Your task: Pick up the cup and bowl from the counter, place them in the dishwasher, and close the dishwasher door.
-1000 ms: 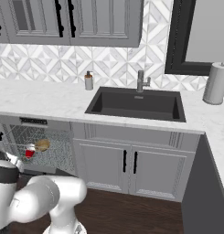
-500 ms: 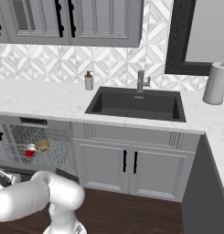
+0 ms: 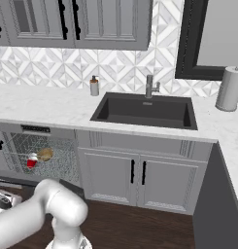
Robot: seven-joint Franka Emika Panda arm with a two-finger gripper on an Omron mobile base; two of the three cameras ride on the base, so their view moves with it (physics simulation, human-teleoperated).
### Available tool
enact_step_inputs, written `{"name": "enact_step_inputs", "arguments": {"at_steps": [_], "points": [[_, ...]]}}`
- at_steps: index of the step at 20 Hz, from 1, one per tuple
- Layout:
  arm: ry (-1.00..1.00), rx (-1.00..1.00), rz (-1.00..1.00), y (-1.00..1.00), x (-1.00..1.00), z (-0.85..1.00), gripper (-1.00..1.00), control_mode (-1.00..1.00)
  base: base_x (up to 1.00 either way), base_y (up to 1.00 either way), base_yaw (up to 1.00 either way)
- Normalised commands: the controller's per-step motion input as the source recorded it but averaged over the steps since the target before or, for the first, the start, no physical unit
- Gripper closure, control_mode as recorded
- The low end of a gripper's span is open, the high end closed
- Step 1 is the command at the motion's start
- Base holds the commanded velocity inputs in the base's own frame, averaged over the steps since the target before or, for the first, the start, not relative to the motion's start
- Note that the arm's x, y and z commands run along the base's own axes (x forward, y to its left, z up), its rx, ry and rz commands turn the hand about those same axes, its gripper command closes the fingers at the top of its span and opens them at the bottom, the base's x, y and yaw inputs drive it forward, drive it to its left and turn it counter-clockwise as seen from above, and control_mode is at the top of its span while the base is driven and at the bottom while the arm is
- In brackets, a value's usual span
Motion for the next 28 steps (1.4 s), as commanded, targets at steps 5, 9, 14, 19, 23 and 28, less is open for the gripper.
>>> {"name": "enact_step_inputs", "arguments": {"at_steps": [5,9,14,19,23,28], "points": [[-0.04,-0.08,-0.01,0.87,0.3,-0.97,-1.0,-1.0,0.0,0.0,0.0],[0.0,-0.05,0.0,0.49,0.57,-1.0,-1.0,-1.0,0.0,0.0,0.0],[-0.1,-0.02,0.0,0.0,0.97,-1.0,-1.0,-1.0,0.0,0.0,0.0],[-0.39,-0.04,0.0,0.13,0.78,-0.76,-1.0,-1.0,0.0,0.0,0.0],[-0.37,-0.05,0.01,0.11,0.88,-0.84,-1.0,-1.0,0.0,0.0,0.0],[-0.33,-0.06,0.0,0.04,1.0,-0.74,-1.0,-1.0,0.0,0.0,0.0]]}}
